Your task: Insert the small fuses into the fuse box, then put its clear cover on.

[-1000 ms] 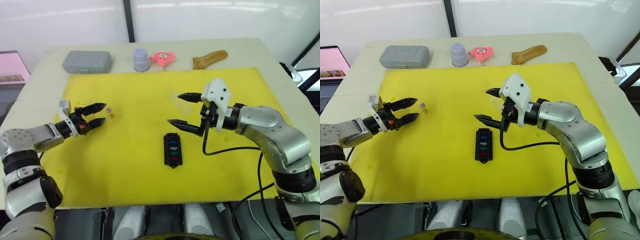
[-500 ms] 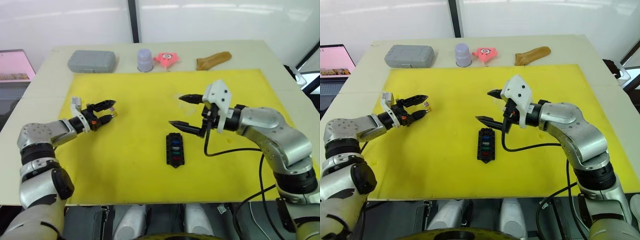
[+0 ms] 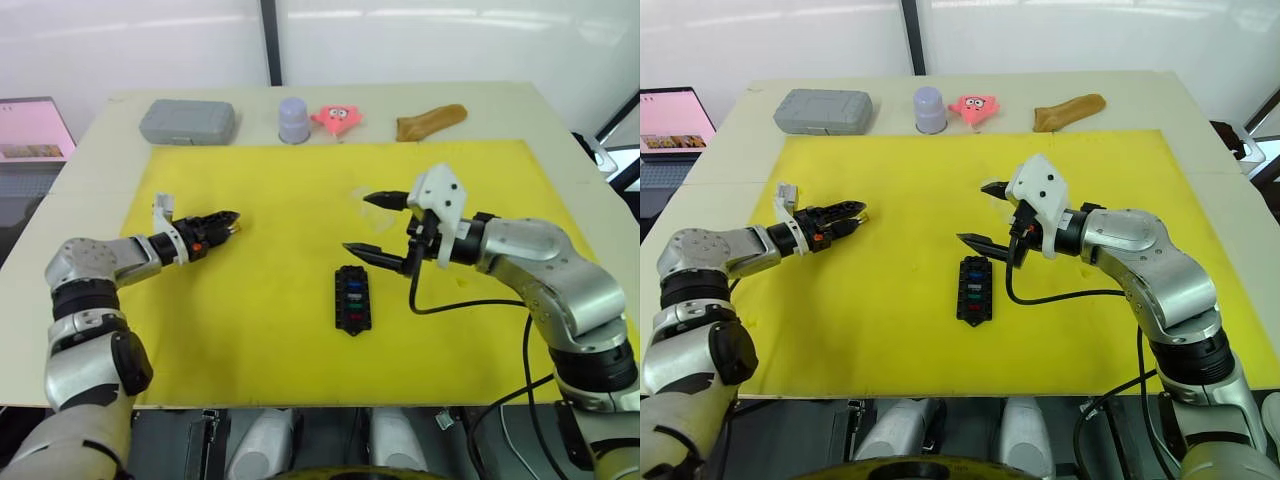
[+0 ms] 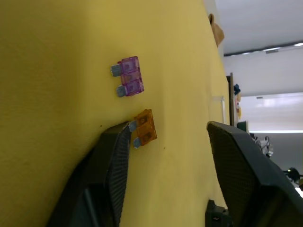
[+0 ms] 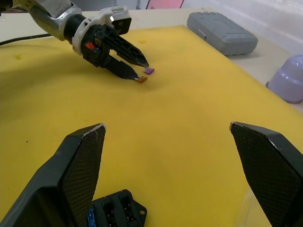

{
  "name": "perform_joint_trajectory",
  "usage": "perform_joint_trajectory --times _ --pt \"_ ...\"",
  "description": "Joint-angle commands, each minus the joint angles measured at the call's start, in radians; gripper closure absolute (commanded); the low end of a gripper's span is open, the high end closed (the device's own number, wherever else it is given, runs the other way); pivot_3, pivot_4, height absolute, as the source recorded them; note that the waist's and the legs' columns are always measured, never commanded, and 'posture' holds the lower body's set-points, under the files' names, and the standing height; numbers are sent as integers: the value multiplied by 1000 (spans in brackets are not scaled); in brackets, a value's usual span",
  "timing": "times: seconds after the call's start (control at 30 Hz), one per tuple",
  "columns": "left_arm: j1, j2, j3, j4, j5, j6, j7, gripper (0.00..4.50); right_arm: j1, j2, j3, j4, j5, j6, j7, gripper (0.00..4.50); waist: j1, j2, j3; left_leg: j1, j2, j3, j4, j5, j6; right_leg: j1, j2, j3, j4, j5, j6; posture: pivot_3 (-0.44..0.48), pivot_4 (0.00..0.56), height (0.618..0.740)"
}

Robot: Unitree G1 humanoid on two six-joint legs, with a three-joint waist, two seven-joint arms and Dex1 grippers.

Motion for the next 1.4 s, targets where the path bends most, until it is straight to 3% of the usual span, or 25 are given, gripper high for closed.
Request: perform_joint_trajectory --times 0.03,0.17,0.27,0.37,0.4,0.6,0.73,1.0,1.1,1.27,1.4 --pt "-2 -12 -12 18 17 6 0 1783 -19 -13 -25 -6 -9 -33 15 0 0 0 0 0 0 0 0 0 0 0 0 0 0 0 0 0 150 740" --pt "2 -20 -2 9 23 -8 8 1783 -36 -19 -16 11 -19 -47 35 0 1 0 0 0 0 0 0 0 0 0 0 0 0 0 0 0 150 740" --pt "19 -26 -4 -4 30 -18 13 2669 -39 -18 -14 17 -21 -52 43 0 1 0 0 0 0 0 0 0 0 0 0 0 0 0 0 0 150 740" --pt "49 -31 -14 -34 41 -19 26 4183 -35 -18 -12 15 -22 -52 50 0 -2 0 0 0 0 0 0 0 0 0 0 0 0 0 0 0 150 740" --pt "57 -32 -12 -45 42 -17 29 4458 -33 -19 -12 13 -21 -52 52 0 -4 0 0 0 0 0 0 0 0 0 0 0 0 0 0 0 150 740" --pt "109 -15 24 -138 15 21 45 4458 -28 -20 -15 3 -17 -43 57 0 -24 0 0 0 1 0 -2 0 0 -1 0 0 0 0 0 0 150 740" --pt "140 12 78 -303 -62 100 45 4458 -26 -17 -41 1 9 -23 52 0 -31 0 0 0 2 0 -5 0 0 -3 0 0 0 0 0 0 150 740" --pt "192 50 326 -722 -366 335 94 4458 48 32 -169 -96 170 77 -29 0 -29 0 0 -1 3 1 -6 0 0 -4 1 1 -2 0 0 0 150 740" --pt "189 46 302 -793 -525 342 133 4458 39 89 -232 -110 309 160 -99 0 -22 0 0 -1 3 1 -5 0 0 -3 1 1 -2 0 0 0 150 740" --pt "121 -20 232 -824 -675 302 261 4458 13 147 -278 -112 479 243 -194 0 -18 -1 0 -1 2 0 -3 0 0 -1 1 1 -2 0 0 0 150 740" --pt "87 -136 101 -831 -763 205 341 4458 -49 254 -300 -66 665 272 -354 0 -25 0 0 -1 3 0 -5 0 0 -2 1 1 -2 0 0 0 150 740"
